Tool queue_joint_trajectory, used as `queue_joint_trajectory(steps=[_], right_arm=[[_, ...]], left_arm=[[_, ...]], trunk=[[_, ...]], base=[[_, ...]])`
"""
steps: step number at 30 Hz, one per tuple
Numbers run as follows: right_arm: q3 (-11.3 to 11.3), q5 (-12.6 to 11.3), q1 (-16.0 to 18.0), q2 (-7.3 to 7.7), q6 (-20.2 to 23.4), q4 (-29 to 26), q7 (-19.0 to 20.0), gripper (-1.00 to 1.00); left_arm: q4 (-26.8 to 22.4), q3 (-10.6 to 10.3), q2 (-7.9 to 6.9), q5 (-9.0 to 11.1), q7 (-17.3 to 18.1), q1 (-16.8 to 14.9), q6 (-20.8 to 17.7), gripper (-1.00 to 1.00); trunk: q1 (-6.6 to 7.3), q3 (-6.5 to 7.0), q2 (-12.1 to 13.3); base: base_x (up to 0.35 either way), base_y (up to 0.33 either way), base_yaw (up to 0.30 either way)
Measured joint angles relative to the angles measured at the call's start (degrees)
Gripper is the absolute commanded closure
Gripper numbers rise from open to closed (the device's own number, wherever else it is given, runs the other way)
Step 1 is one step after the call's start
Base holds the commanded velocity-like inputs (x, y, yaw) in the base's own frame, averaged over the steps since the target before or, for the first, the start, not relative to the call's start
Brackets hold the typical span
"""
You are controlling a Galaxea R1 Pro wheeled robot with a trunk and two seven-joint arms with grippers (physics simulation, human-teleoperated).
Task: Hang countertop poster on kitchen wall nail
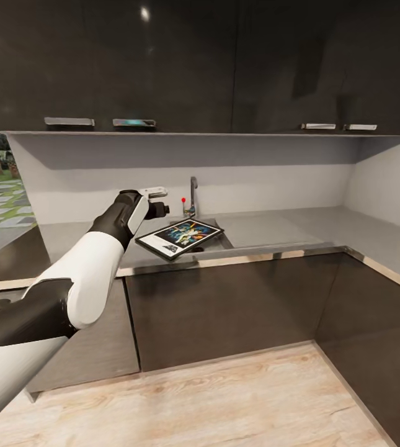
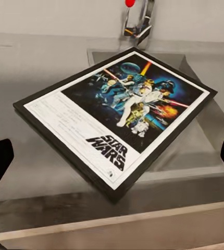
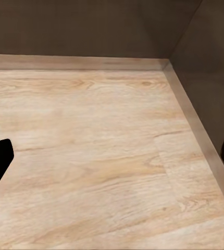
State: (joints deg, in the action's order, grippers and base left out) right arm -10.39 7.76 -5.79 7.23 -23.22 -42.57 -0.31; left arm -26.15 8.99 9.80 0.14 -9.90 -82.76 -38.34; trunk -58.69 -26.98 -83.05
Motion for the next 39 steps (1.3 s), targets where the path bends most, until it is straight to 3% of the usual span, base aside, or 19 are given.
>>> queue_joint_trajectory(steps=[17, 21, 25, 31, 39], right_arm=[[0.0, 0.1, 0.0, 0.0, 0.0, 0.3, 0.0, -1.0], [0.2, 0.1, 0.0, -0.02, 0.1, 1.2, 0.0, -1.0], [0.1, 0.2, 0.0, -0.18, 0.2, 1.8, 0.0, -1.0], [0.0, 0.1, 0.0, -0.04, 0.0, 7.1, 0.0, -1.0], [0.0, 0.3, 0.0, 0.2, -0.1, 8.8, 0.0, -1.0]], left_arm=[[0.1, 0.0, -0.11, -0.1, -0.2, 0.0, 0.1, -1.0], [0.9, 0.1, -1.06, -0.2, -0.3, 0.0, 0.2, -1.0], [3.3, 0.2, -1.94, -0.3, -0.6, 0.0, 3.2, -1.0], [6.3, 0.3, -3.24, -0.3, -3.9, 0.0, 5.3, -1.0], [14.4, 0.2, -3.65, -0.2, -5.3, 0.0, 14.0, -1.0]], trunk=[[0.0, 0.0, 0.0], [0.0, 0.0, 0.0], [0.0, 0.0, 0.0], [-0.02, 0.0, 0.0], [-0.03, 0.0, 0.0]], base=[[0.334, 0.0, 0.0], [0.335, 0.0, 0.0], [0.335, 0.0, 0.0], [0.227, 0.0, 0.0], [0.055, 0.0, 0.0]])
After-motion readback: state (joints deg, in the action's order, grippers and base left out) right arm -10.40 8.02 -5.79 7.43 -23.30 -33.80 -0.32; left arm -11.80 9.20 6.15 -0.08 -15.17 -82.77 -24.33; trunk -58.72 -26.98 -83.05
